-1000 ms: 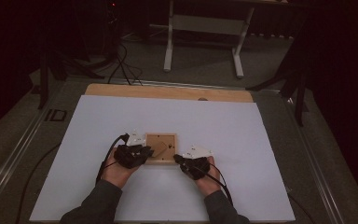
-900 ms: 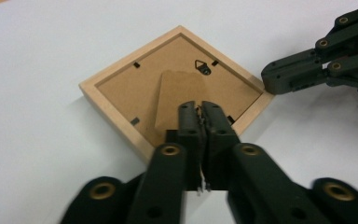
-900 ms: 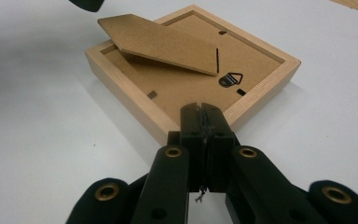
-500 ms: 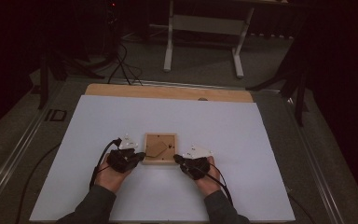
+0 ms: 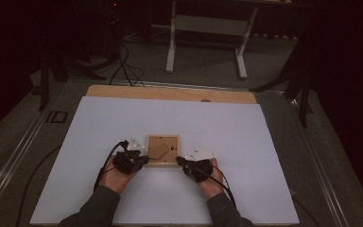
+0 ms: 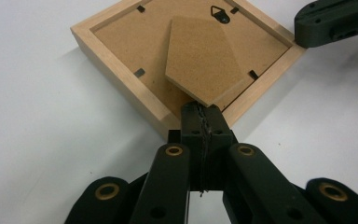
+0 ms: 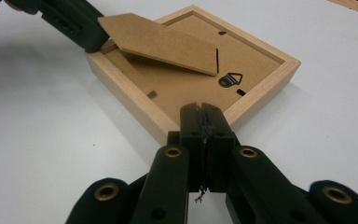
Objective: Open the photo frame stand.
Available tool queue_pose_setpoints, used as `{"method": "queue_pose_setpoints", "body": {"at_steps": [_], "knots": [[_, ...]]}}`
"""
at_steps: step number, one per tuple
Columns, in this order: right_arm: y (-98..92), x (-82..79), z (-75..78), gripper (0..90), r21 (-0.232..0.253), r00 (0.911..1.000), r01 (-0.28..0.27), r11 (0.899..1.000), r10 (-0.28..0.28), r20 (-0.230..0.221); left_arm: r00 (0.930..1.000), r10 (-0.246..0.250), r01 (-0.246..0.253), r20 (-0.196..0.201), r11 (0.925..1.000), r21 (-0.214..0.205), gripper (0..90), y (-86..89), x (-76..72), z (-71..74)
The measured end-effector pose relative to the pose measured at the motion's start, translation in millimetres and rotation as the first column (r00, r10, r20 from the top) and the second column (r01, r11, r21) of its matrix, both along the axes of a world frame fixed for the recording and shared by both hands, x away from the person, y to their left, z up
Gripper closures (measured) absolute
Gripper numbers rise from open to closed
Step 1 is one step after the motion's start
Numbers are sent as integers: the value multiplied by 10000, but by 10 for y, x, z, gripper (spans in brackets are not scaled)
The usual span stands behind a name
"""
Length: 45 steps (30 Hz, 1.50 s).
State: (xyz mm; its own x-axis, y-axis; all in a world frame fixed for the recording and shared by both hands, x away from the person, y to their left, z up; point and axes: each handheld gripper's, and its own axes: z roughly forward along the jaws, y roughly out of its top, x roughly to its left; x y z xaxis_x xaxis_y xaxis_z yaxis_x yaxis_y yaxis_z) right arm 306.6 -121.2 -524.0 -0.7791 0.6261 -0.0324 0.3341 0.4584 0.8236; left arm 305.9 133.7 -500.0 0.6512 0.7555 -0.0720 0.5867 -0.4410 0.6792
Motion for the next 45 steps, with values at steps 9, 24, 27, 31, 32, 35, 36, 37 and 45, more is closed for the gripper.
{"method": "queue_pose_setpoints", "body": {"at_steps": [9, 24, 27, 31, 32, 35, 36, 37, 45], "knots": [[2, -1, 0, 877, 8, 10000, 10, 10000, -10, 3, 9996, -126, 137, 260, 9990, -422, 810, -122, 27, 151], [-1, 1, 1, 869, -19, 10000, 9, 10000, -9, 19, 9967, 186, -276, -788, 9930, -1148, 517, -192, 178, 121], [-2, 1, 1, 869, -14, 10000, 6, 10000, -6, 9, 9955, 222, -328, -924, 9929, -1143, 490, -205, 204, 104], [-2, 3, 0, 867, -13, 10000, -4, 10000, 4, 27, 9929, 346, -493, -1141, 9905, -1282, 466, -225, 254, 98], [-3, 4, 0, 867, -15, 10000, -11, 10000, 11, 29, 9921, 409, -558, -1183, 9906, -1249, 464, -238, 266, 96], [-3, 4, 0, 867, -18, 10000, -13, 10000, 13, 30, 9903, 555, -715, -1277, 9896, -1245, 460, -260, 299, 99], [-3, 4, 0, 867, -18, 10000, -14, 10000, 14, 30, 9895, 606, -775, -1314, 9889, -1271, 457, -264, 309, 99], [-3, 4, 1, 866, -22, 10000, -16, 10000, 16, 34, 9889, 672, -846, -1324, 9878, -1307, 451, -267, 318, 97], [-3, 4, 2, 865, -34, 10000, -24, 10000, 24, 17, 9823, 902, -1129, -1643, 9844, -1349, 449, -285, 395, 60]]}}
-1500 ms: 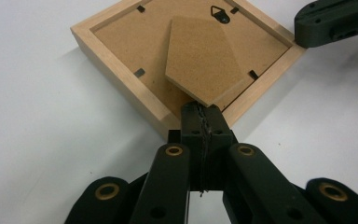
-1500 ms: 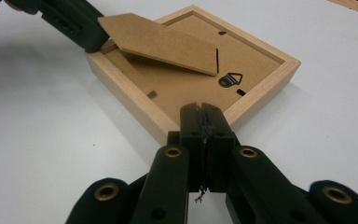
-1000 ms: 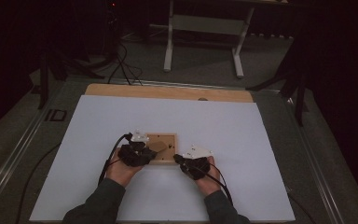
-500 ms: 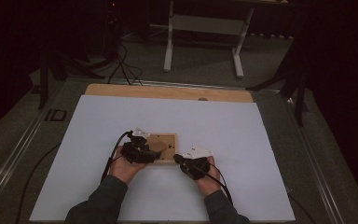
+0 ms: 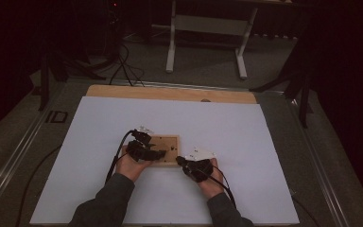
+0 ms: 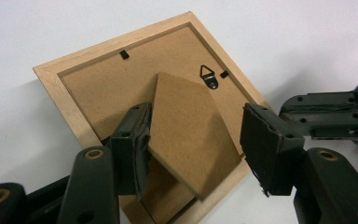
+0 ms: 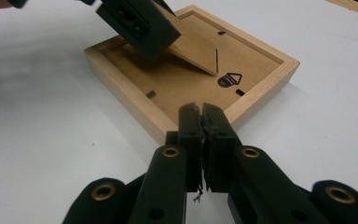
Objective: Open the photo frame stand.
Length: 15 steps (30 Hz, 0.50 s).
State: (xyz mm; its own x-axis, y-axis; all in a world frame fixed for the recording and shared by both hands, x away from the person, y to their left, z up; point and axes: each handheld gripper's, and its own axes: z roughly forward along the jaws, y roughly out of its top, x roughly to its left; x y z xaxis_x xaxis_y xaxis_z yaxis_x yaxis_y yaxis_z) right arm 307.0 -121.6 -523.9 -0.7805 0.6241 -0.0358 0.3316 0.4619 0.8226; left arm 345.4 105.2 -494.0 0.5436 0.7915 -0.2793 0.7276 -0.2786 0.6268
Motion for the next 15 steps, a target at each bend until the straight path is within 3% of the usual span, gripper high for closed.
{"method": "queue_pose_setpoints", "body": {"at_steps": [8, 15], "knots": [[0, 0, 1, 863, -7, 10000, -3, 10000, 3, -4, 9999, 71, -70, -149, 9999, 115, 516, -7, 38, -13], [-4, 4, 1, 838, -7, 10000, 20, 10000, -20, 4, 10000, 18, -21, 67, 9992, 400, 524, -27, 21, -9]]}}
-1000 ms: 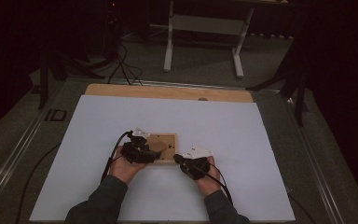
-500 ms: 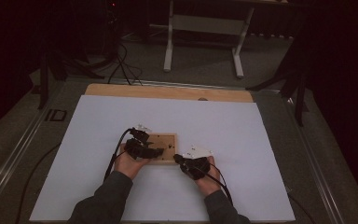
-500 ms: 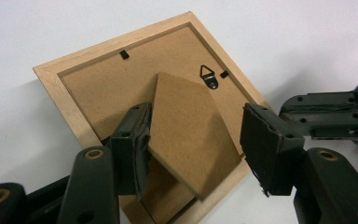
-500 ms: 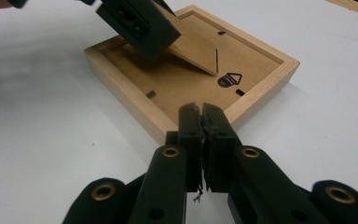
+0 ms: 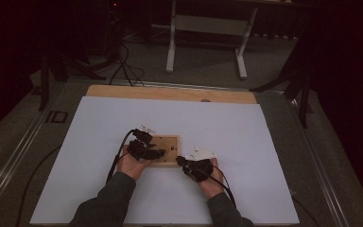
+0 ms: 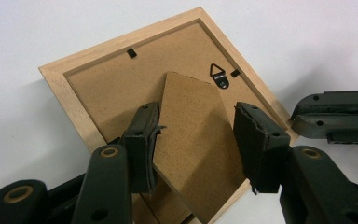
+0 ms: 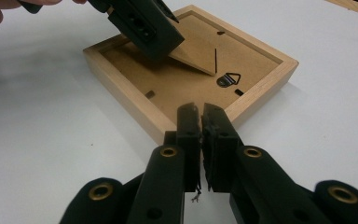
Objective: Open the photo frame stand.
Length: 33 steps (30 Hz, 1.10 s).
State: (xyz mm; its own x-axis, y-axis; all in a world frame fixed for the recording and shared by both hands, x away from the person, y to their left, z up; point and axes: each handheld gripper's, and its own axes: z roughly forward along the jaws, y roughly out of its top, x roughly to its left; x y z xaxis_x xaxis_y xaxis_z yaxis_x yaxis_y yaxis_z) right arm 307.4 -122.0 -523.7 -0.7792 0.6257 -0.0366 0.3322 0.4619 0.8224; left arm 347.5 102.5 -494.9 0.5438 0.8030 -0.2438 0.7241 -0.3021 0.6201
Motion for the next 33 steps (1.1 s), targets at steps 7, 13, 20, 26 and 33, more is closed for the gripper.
{"method": "queue_pose_setpoints", "body": {"at_steps": [7, 13, 20, 26, 33], "knots": [[-12, 11, 5, 718, 59, 9999, 65, 10000, -65, -80, 9992, -69, 60, 389, 9997, 235, 525, -25, -32, 3], [-19, 23, 23, 632, 94, 9997, -104, 9999, 106, -236, 9960, -186, 146, 870, 9988, 472, 524, -52, -82, 17], [-103, 64, 95, 598, 465, 9996, 158, 9988, -146, -261, 9848, -335, 196, 1706, 9964, 823, 524, -99, -188, 28], [-151, 90, 143, 587, 576, 9991, 342, 9978, -327, -272, 9726, -341, 112, 2298, 9949, 1001, 524, -117, -284, 12], [-214, 120, 244, 578, 828, 9987, 466, 9955, -445, -265, 9600, -476, 179, 2759, 9938, 1093, 523, -114, -353, -5]]}}
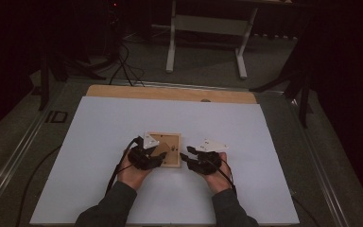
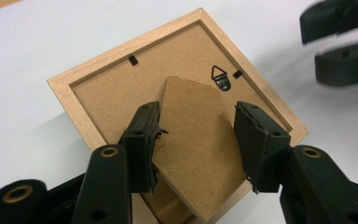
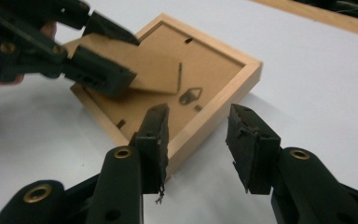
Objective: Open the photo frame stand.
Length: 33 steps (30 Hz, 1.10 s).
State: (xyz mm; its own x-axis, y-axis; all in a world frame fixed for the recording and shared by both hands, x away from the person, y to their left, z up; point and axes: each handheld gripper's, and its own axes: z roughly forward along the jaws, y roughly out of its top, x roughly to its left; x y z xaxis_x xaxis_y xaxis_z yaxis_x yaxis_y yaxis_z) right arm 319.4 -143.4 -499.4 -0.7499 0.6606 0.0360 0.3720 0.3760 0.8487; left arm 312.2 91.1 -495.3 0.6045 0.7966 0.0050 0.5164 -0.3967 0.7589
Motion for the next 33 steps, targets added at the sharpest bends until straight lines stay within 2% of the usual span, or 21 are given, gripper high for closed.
{"method": "queue_pose_setpoints", "body": {"at_steps": [3, 6, 9, 12, 18, 25, 33], "knots": [[-45, 26, 67, 577, 222, 10000, 70, 9997, -69, -7, 9998, -69, 66, 198, 9999, 129, 523, -8, -29, 4], [-85, 65, 127, 576, 399, 9998, 172, 9991, -170, -50, 9996, -59, 58, 276, 10000, 14, 524, -2, -39, -5], [-95, 108, 174, 576, 290, 9997, 211, 9994, -208, -102, 9992, -24, 27, 400, 10000, -66, 524, 3, -57, -24], [-90, 154, 232, 573, 175, 9997, 222, 9996, -222, -40, 9981, -54, 52, 617, 10000, 37, 524, 0, -92, -32], [-61, 270, 320, 557, 273, 9995, 306, 9992, -304, -74, 9938, -189, 157, 1099, 9994, 293, 524, -9, -166, -44], [0, 394, 303, 542, 272, 9987, 280, 9992, -268, -444, 9865, -340, 259, 1600, 9983, 525, 523, -3, -243, -70], [76, 489, 200, 490, 246, 9921, 11, 9997, 20, -1254, 9766, -560, 384, 2075, 9954, 878, 523, -11, -325, -83]]}}
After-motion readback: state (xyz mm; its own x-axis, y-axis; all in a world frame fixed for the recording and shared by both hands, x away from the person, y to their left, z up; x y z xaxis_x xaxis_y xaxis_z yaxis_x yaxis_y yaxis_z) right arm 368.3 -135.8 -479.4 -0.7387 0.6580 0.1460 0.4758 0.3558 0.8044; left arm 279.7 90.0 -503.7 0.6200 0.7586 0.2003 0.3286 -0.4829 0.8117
